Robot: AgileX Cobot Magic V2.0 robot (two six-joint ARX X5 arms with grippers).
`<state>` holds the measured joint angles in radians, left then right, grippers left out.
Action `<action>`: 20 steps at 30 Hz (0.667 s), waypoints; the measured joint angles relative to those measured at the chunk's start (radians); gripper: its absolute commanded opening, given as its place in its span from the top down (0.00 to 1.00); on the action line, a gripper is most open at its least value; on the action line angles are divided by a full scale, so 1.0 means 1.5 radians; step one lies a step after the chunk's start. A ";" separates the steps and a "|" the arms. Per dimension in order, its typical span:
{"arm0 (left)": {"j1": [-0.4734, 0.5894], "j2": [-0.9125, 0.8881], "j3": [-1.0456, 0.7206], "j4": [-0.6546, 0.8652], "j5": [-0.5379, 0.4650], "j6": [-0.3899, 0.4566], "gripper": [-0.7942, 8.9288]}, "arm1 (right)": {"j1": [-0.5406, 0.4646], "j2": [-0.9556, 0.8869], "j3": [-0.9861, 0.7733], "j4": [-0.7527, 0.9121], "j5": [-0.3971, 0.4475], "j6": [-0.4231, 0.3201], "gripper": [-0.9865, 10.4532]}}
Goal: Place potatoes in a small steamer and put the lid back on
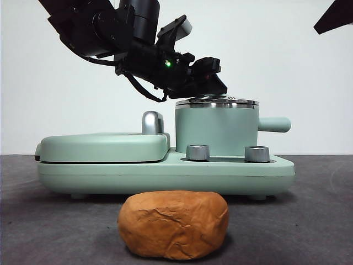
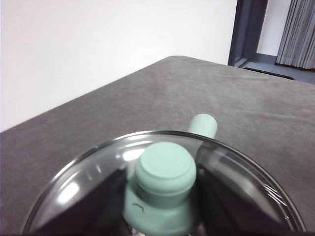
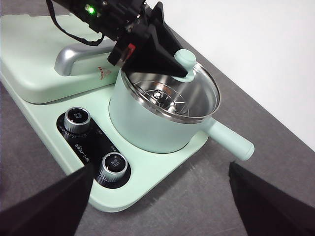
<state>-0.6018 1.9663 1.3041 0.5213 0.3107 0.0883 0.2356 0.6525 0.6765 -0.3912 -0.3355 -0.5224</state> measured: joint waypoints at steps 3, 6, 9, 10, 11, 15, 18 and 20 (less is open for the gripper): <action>-0.001 0.000 0.000 0.002 0.001 0.001 0.81 | 0.000 0.000 0.000 0.000 0.000 0.000 0.53; -0.001 0.000 0.000 0.002 0.001 0.002 0.88 | 0.000 0.000 0.000 0.000 0.000 0.000 0.53; -0.001 0.000 0.000 0.002 0.001 0.010 0.91 | 0.000 0.000 0.000 0.000 0.000 0.001 0.53; -0.001 0.000 0.000 0.002 0.001 0.011 0.91 | 0.000 0.000 0.000 0.000 0.000 0.001 0.53; -0.001 0.000 0.000 0.003 0.001 0.011 0.91 | 0.000 0.000 0.000 0.000 0.000 0.002 0.53; -0.001 0.000 0.000 0.003 0.001 0.011 0.91 | 0.000 0.000 0.000 0.000 0.000 0.002 0.53; -0.001 0.000 0.000 0.003 0.001 0.011 0.91 | 0.000 0.000 0.000 0.000 0.000 0.002 0.53; -0.001 0.000 0.000 0.003 0.001 0.011 0.91 | 0.000 0.000 0.000 0.000 0.000 0.002 0.53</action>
<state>-0.6029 1.9663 1.3045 0.5255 0.3126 0.1051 0.2356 0.6525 0.6765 -0.3912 -0.3355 -0.5190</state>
